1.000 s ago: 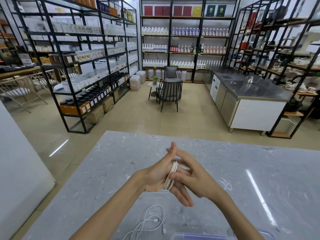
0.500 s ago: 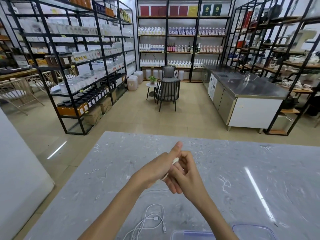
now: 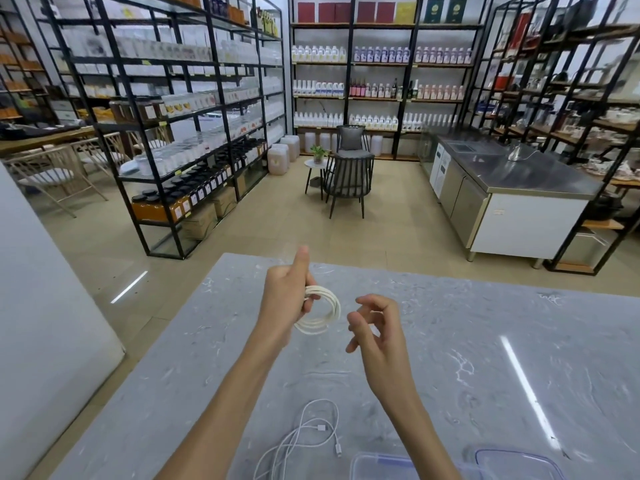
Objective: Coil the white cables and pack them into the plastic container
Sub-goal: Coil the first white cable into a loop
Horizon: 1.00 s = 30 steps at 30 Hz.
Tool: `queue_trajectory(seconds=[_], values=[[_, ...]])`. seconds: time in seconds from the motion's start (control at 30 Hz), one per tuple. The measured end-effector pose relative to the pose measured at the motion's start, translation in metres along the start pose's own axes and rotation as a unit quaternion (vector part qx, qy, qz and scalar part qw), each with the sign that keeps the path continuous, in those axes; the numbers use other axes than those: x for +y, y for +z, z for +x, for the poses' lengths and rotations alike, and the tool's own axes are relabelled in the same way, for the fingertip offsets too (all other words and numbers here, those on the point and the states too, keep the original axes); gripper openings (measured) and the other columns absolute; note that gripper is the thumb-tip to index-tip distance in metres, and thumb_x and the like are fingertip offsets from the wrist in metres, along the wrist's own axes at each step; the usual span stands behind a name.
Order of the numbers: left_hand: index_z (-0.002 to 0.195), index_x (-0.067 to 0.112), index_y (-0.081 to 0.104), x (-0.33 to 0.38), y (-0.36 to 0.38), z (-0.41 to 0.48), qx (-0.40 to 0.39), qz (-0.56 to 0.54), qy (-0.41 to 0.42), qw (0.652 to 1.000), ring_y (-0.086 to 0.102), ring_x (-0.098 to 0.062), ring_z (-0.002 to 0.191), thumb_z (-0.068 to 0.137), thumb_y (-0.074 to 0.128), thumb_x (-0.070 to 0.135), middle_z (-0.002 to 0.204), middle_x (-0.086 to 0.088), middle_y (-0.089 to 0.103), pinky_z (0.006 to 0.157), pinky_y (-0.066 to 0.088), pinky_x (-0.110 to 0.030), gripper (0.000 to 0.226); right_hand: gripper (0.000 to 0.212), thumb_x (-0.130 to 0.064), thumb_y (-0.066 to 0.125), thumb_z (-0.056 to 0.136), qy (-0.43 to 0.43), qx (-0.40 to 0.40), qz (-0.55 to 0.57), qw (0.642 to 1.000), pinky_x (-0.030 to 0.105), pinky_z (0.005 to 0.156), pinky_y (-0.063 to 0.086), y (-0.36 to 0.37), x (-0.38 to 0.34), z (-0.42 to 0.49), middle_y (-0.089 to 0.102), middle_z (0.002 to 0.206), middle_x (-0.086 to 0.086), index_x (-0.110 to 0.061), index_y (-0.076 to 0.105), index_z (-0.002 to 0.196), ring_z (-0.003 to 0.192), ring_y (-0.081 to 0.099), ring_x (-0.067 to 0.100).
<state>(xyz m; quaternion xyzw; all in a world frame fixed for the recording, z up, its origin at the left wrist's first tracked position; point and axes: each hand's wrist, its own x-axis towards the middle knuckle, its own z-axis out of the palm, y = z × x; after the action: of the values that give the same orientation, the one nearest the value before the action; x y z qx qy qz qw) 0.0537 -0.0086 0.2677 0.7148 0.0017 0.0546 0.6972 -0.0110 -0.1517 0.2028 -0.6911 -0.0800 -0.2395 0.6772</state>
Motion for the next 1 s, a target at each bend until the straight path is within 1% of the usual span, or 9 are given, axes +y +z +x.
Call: queue_trajectory(seconds=[0.1, 0.17, 0.23, 0.4, 0.47, 0.57, 0.7, 0.87, 1.0], values=[[0.040, 0.017, 0.056, -0.014, 0.013, -0.010, 0.006, -0.003, -0.025, 1.000, 0.038, -0.009, 0.027, 0.099, 0.045, 0.050, 0.034, 0.000, 0.046, 0.031, 0.027, -0.015, 0.069, 0.034, -0.051, 0.048, 0.092, -0.026, -0.059, -0.111, 0.992, 0.021, 0.070, 0.054, 0.012, -0.007, 0.002, 0.057, 0.115, -0.024, -0.051, 0.050, 0.127, 0.101, 0.060, 0.008], [0.048, 0.014, 0.053, -0.023, 0.016, -0.013, 0.011, -0.015, -0.036, 0.999, 0.037, -0.009, 0.027, 0.101, 0.042, 0.048, 0.034, 0.003, 0.043, 0.031, 0.026, -0.015, 0.063, 0.034, -0.048, 0.043, 0.096, -0.053, -0.121, -0.187, 0.973, 0.015, 0.071, 0.049, 0.015, -0.012, 0.006, 0.063, 0.107, -0.028, -0.054, 0.049, 0.129, 0.092, 0.062, 0.002], [0.060, 0.011, 0.047, -0.027, 0.018, -0.015, -0.001, -0.027, -0.054, 0.998, 0.036, -0.007, 0.027, 0.103, 0.036, 0.047, 0.034, 0.008, 0.039, 0.030, 0.026, -0.015, 0.057, 0.035, -0.039, 0.043, 0.099, -0.072, -0.142, -0.246, 0.956, 0.011, 0.076, 0.046, 0.018, -0.012, 0.007, 0.067, 0.103, -0.026, -0.045, 0.052, 0.132, 0.092, 0.062, -0.003], [0.087, 0.007, 0.052, -0.033, 0.017, -0.019, -0.043, -0.099, -0.172, 0.979, 0.041, -0.010, 0.029, 0.105, 0.025, 0.045, 0.038, 0.001, 0.048, 0.033, 0.027, -0.016, 0.050, 0.022, -0.021, 0.047, 0.100, -0.058, -0.110, -0.288, 0.950, 0.005, 0.068, 0.039, 0.021, -0.001, 0.009, 0.062, 0.077, -0.021, -0.028, 0.069, 0.103, 0.073, 0.057, -0.009], [0.092, 0.003, 0.054, -0.033, 0.015, -0.022, -0.086, -0.135, -0.180, 0.971, 0.049, -0.016, 0.035, 0.106, 0.025, 0.043, 0.047, -0.008, 0.058, 0.037, 0.036, -0.020, 0.051, 0.024, -0.015, 0.048, 0.101, -0.020, -0.067, -0.250, 0.966, 0.008, 0.065, 0.040, 0.018, 0.005, 0.014, 0.063, 0.073, -0.020, -0.025, 0.068, 0.092, 0.070, 0.059, -0.004], [0.106, 0.005, 0.058, -0.041, 0.009, -0.030, -0.124, -0.085, -0.137, 0.979, 0.069, -0.023, 0.064, 0.103, 0.040, 0.040, 0.075, -0.013, 0.073, 0.061, 0.057, -0.030, 0.040, 0.027, -0.015, 0.048, 0.100, 0.054, 0.020, -0.177, 0.983, 0.014, 0.058, 0.041, 0.012, 0.014, 0.016, 0.065, 0.069, -0.018, -0.027, 0.069, 0.087, 0.062, 0.057, 0.001], [0.108, 0.017, 0.068, -0.056, 0.008, -0.047, -0.132, -0.038, -0.042, 0.990, 0.072, -0.012, 0.079, 0.097, 0.059, 0.027, 0.084, -0.004, 0.076, 0.067, 0.059, -0.026, 0.017, 0.030, -0.019, 0.048, 0.100, 0.095, 0.072, -0.112, 0.987, 0.022, 0.051, 0.039, 0.013, 0.018, 0.013, 0.055, 0.060, -0.011, -0.032, 0.071, 0.086, 0.053, 0.047, 0.006], [0.112, 0.020, 0.064, -0.058, 0.007, -0.047, -0.050, -0.016, -0.009, 0.999, 0.071, -0.013, 0.072, 0.098, 0.058, 0.018, 0.076, -0.003, 0.073, 0.072, 0.061, -0.033, 0.016, 0.028, -0.020, 0.050, 0.101, 0.136, 0.008, -0.031, 0.990, 0.026, 0.042, 0.041, 0.015, 0.010, 0.012, 0.052, 0.057, -0.006, -0.022, 0.076, 0.091, 0.050, 0.048, 0.012], [0.106, 0.023, 0.062, -0.056, 0.001, -0.043, -0.034, 0.037, 0.039, 0.998, 0.068, -0.008, 0.067, 0.098, 0.055, 0.012, 0.071, 0.002, 0.070, 0.065, 0.056, -0.023, 0.015, 0.025, -0.019, 0.053, 0.100, 0.181, -0.070, 0.010, 0.981, 0.022, 0.050, 0.052, 0.005, 0.000, 0.016, 0.062, 0.063, -0.006, -0.024, 0.077, 0.099, 0.059, 0.060, 0.005]])
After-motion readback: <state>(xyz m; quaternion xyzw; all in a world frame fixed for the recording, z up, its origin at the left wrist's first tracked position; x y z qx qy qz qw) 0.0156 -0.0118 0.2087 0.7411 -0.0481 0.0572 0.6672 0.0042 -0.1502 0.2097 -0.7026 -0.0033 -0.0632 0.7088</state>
